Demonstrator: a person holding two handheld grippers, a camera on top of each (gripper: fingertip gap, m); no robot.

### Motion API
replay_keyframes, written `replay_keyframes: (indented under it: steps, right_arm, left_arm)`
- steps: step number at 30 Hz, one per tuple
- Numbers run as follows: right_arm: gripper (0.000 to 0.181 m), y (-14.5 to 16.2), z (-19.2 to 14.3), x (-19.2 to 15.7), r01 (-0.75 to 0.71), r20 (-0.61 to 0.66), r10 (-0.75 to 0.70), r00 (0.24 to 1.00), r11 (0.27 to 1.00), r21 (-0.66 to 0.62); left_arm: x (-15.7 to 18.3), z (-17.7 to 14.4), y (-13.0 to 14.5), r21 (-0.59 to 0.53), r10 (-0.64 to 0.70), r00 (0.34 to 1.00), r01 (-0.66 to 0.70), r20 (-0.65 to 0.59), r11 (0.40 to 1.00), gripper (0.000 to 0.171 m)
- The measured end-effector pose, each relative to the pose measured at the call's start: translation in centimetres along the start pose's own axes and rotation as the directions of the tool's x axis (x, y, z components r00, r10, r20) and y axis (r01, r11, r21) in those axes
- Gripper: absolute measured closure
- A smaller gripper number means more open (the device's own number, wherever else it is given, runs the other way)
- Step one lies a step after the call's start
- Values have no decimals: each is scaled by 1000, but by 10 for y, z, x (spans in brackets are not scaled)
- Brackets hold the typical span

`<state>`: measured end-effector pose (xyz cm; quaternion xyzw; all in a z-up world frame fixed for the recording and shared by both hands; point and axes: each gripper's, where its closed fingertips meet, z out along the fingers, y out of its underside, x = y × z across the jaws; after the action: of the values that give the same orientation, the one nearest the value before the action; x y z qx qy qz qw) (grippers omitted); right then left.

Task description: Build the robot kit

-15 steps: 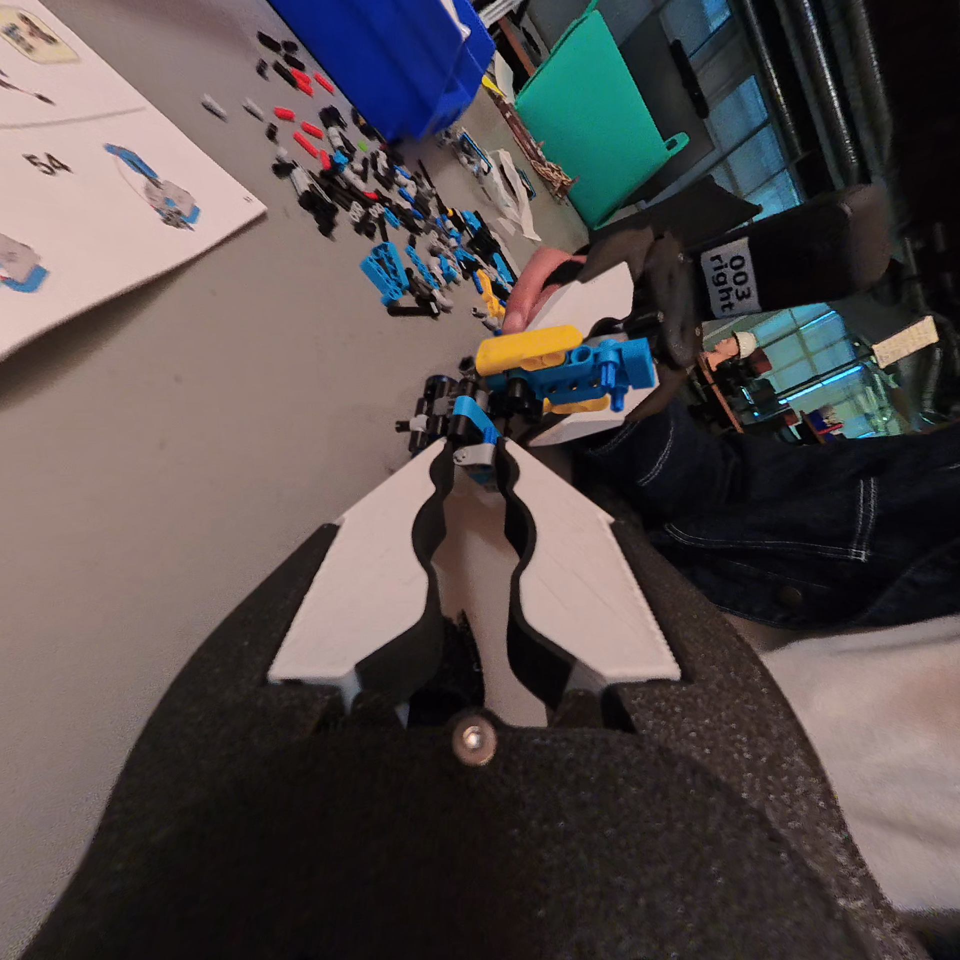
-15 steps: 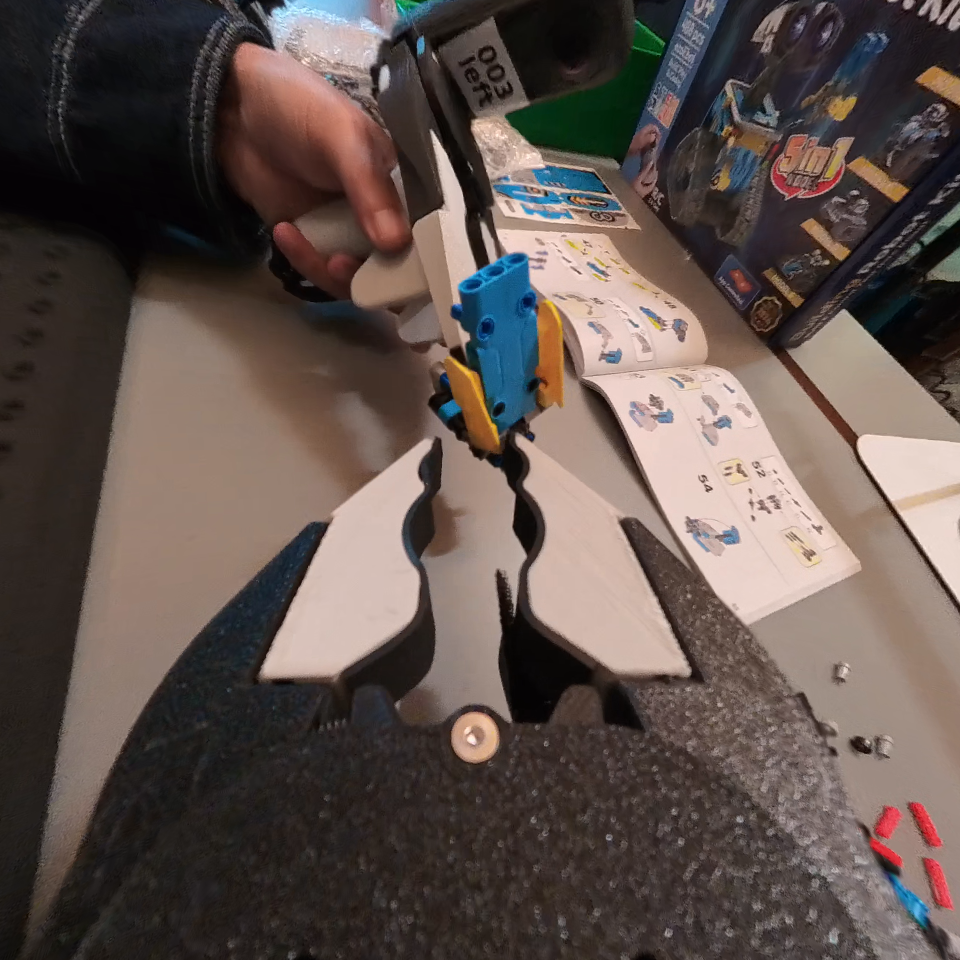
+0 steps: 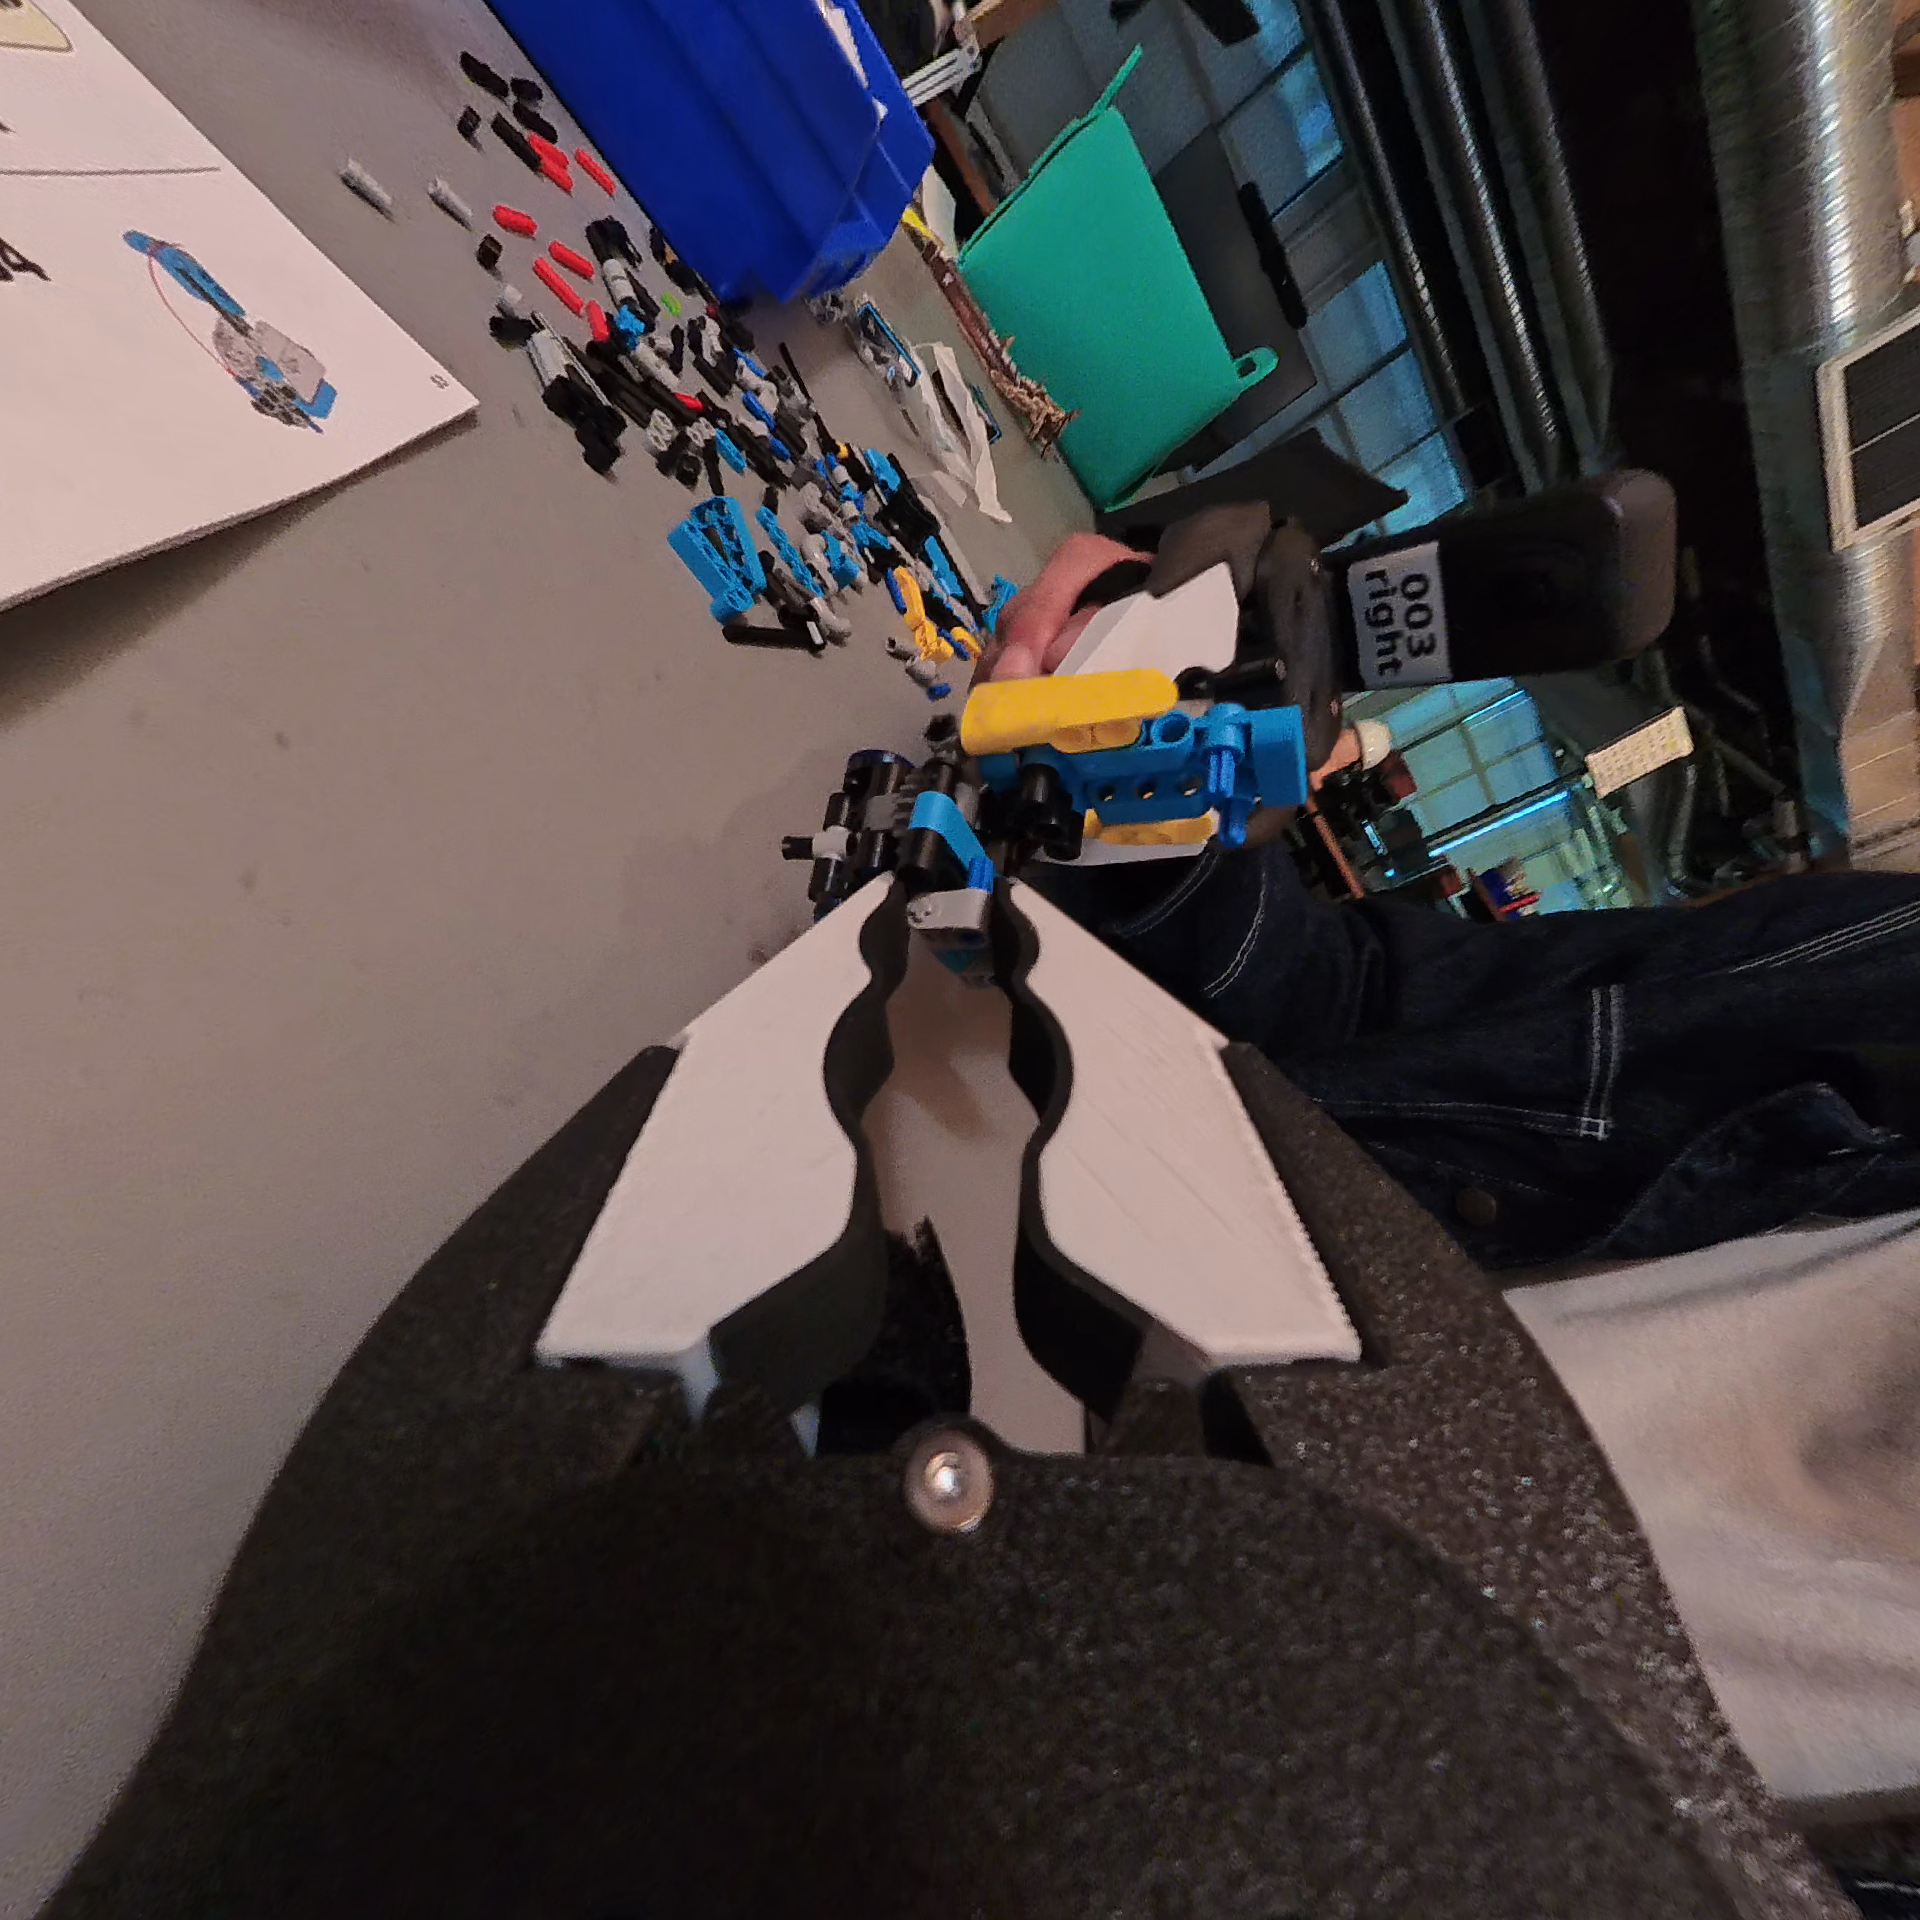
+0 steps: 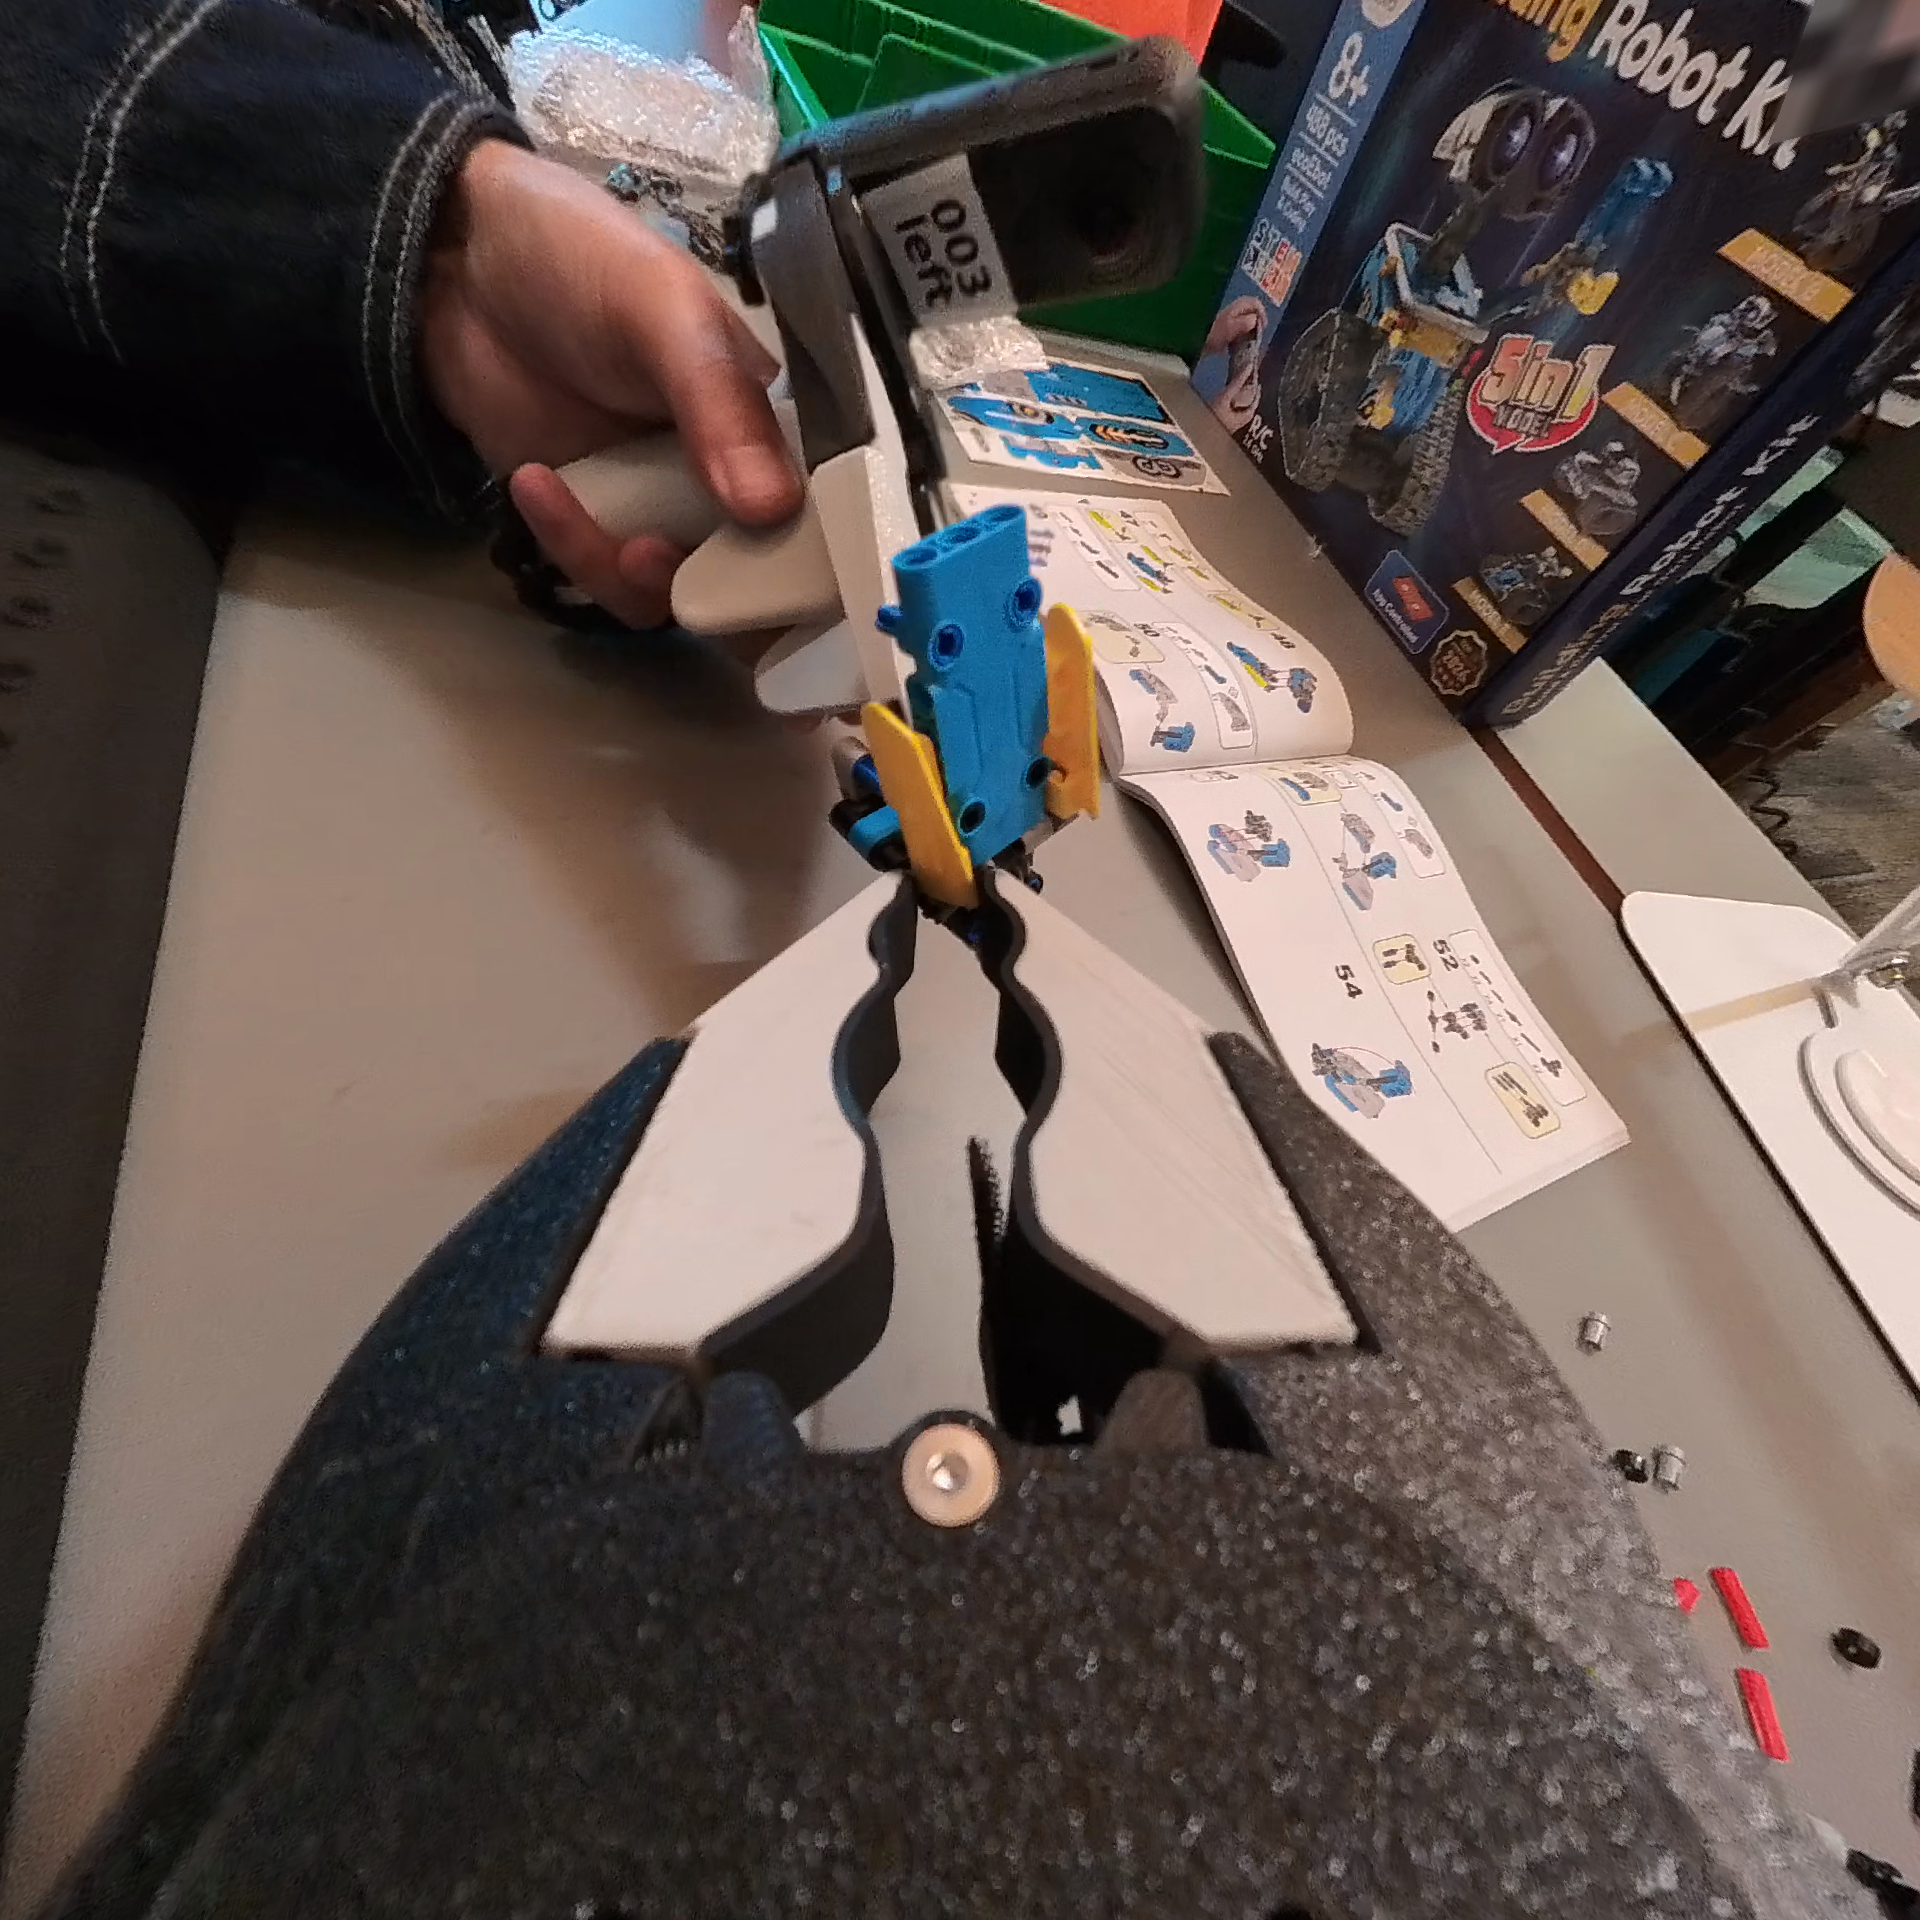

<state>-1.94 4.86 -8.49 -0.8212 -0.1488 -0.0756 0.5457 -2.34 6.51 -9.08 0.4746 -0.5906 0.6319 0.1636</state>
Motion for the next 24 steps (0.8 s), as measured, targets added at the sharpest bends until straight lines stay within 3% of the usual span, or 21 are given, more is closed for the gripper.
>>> replay_keyframes:
  steps: [8,15,17,18,21,24]
  right_arm:
    - [171,-13,-4,10,20,-105,-15,994,999,48]
    - [171,-24,-10,14,-113,-36,120,992,983,144]
    - [171,-27,-12,13,-134,-18,139,990,977,168]
    - [171,-28,-13,13,-142,-15,147,989,975,173]
    - [171,-30,-15,15,-155,-11,159,987,971,184]
    - [171,-33,-17,13,-160,3,163,987,968,194]
  left_arm:
    - [7,-2,-13,99,-58,996,65,-72,993,157]
    - [18,-3,-27,138,223,973,-229,57,964,154]
    - [17,-8,-37,162,275,954,-291,116,943,132]
    - [17,-11,-40,156,323,935,-344,148,926,120]
    - [31,-12,-38,120,524,830,-550,192,827,115]
    - [33,-4,-28,9,675,690,-702,261,713,108]
